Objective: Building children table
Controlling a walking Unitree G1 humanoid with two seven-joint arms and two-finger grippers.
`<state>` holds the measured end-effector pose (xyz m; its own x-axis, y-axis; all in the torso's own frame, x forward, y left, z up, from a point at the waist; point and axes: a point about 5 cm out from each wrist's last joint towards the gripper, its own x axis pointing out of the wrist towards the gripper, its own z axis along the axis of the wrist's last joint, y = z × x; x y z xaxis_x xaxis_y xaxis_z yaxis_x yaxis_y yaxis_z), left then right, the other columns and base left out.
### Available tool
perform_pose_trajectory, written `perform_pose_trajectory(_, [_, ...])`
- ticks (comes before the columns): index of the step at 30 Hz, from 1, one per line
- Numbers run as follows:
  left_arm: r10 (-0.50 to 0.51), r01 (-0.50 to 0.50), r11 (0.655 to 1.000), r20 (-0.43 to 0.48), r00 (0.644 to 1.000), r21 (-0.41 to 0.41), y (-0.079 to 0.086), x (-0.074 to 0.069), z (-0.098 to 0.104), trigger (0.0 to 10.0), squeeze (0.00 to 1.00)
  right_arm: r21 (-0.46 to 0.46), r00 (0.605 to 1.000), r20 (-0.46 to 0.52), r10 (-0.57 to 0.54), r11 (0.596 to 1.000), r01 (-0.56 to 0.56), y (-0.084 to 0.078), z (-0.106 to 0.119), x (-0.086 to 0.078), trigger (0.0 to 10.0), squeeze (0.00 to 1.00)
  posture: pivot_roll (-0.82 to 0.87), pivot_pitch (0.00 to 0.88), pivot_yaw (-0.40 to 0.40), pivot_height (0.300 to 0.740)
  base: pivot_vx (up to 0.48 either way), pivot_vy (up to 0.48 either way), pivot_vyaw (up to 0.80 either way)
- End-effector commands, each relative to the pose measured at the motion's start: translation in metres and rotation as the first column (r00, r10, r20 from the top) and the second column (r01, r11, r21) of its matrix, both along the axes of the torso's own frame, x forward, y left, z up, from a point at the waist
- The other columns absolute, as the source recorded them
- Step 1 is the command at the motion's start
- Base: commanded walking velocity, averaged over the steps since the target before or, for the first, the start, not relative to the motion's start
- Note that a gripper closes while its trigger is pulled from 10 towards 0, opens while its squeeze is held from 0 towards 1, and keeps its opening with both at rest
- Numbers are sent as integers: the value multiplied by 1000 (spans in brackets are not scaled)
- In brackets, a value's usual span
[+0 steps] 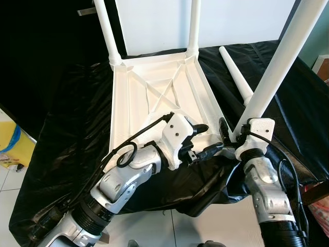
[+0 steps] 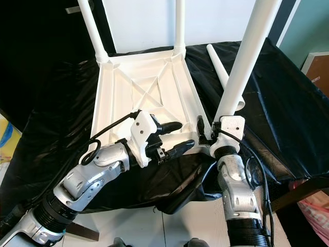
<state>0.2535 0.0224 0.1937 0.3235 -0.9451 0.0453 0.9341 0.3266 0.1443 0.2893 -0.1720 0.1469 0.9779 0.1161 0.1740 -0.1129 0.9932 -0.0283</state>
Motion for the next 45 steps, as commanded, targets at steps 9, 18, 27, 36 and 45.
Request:
perform_pose_trajectory(9, [-133, 133, 991, 5, 991, 33, -3, -5, -1, 10000, 0, -124, 977, -34, 208, 970, -211, -16, 3, 9, 10000, 0, -107, 76, 70, 740, 0, 0, 0])
perform_pose_trajectory(18, [-121, 119, 992, 37, 992, 43, -4, 0, 1, 10000, 0, -202, 921, -110, 374, 899, -389, -21, 3, 20, 10000, 0, -108, 50, 74, 740, 0, 0, 0])
perform_pose_trajectory(27, [-114, 112, 993, 45, 992, 42, -5, 0, 1, 10000, 0, -208, 908, -134, 397, 885, -417, -24, -3, 23, 0, 0, -103, 36, 72, 740, 0, 0, 0])
perform_pose_trajectory(36, [-98, 95, 994, 62, 993, 45, -4, 2, 0, 10000, 0, -174, 917, -175, 359, 905, -387, -33, -20, 17, 0, 0, -116, 13, 88, 740, 0, 0, 0])
perform_pose_trajectory(45, [-87, 84, 996, 77, 993, 44, -5, 6, 0, 10000, 0, -132, 937, -170, 304, 936, -327, -30, -30, 11, 10000, 0, -142, 0, 98, 740, 0, 0, 0])
